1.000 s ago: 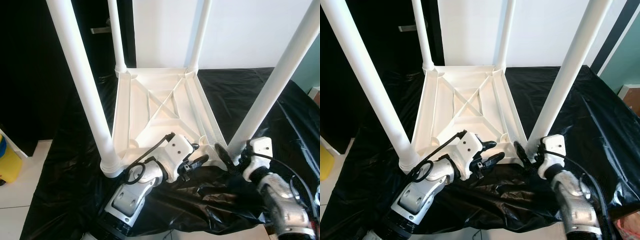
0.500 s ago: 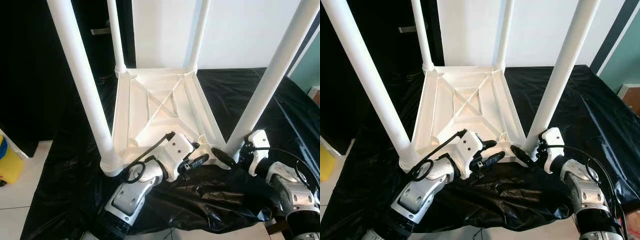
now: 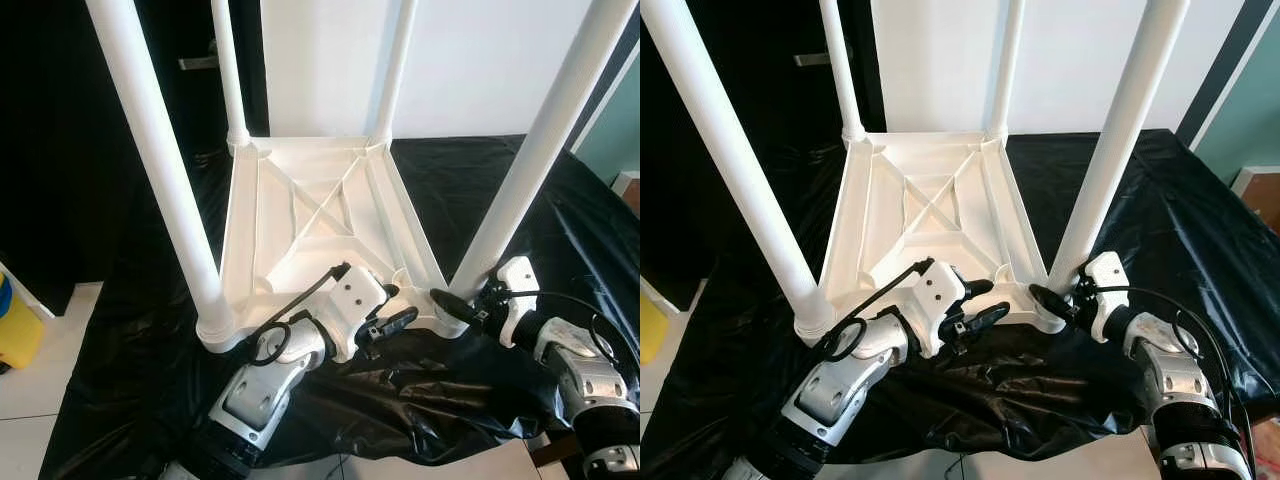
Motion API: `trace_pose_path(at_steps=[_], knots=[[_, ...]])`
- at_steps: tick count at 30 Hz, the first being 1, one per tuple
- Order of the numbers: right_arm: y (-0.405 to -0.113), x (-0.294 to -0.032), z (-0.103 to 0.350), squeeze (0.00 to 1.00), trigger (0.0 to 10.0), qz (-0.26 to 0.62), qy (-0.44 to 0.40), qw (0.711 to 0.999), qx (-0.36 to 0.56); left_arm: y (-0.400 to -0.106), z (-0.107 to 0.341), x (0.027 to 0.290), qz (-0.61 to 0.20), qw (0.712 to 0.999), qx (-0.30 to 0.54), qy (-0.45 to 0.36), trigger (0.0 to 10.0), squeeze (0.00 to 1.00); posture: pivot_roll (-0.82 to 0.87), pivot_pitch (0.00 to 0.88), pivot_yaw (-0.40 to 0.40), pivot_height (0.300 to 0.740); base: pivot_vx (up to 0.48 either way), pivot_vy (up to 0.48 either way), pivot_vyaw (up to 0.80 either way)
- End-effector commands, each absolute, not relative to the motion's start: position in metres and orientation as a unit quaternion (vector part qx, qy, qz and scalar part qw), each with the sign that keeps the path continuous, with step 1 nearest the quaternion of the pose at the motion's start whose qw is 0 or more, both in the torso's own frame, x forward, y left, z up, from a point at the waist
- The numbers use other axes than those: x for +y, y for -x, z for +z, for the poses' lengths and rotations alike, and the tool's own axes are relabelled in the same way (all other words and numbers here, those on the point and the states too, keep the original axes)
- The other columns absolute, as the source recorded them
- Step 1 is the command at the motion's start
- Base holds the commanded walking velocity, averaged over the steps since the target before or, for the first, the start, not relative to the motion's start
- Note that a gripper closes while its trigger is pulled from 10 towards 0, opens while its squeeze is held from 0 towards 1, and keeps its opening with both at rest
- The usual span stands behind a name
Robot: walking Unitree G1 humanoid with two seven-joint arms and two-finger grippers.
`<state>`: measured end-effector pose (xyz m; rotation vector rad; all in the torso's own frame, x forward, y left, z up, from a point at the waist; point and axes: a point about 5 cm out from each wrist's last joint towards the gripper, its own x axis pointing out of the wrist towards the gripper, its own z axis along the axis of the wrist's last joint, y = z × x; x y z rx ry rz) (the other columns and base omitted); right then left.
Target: Building children table
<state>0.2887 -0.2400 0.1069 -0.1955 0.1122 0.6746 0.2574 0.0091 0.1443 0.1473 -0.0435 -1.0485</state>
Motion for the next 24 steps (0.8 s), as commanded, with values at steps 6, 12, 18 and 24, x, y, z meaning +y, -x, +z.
trace_pose_path(at_steps=[6,12,18,24], knots=[[-0.277,-0.235,0.092,0.00,10.0,0.312,0.085,0.945,0.059,-0.255,0.144,0.006,-0.516,0.854,-0.018,-0.072,10.0,0.00,-0.04,0.000,-0.023,0.740,0.000,0.000,0.00],[-0.270,-0.228,0.089,0.00,10.0,0.243,0.067,0.967,0.036,-0.254,0.143,0.005,-0.520,0.851,-0.017,-0.071,10.0,0.00,-0.05,0.000,-0.014,0.740,0.000,0.000,0.00],[-0.269,-0.226,0.089,0.00,10.0,0.084,0.053,0.995,0.020,-0.253,0.142,0.005,-0.525,0.848,-0.015,-0.070,10.0,0.00,-0.06,0.000,-0.005,0.740,0.000,0.000,0.00],[-0.266,-0.220,0.082,0.00,10.0,0.021,0.025,0.999,0.033,-0.252,0.141,0.005,-0.528,0.846,-0.014,-0.071,10.0,0.00,-0.06,0.000,0.002,0.740,0.000,0.000,0.00]])
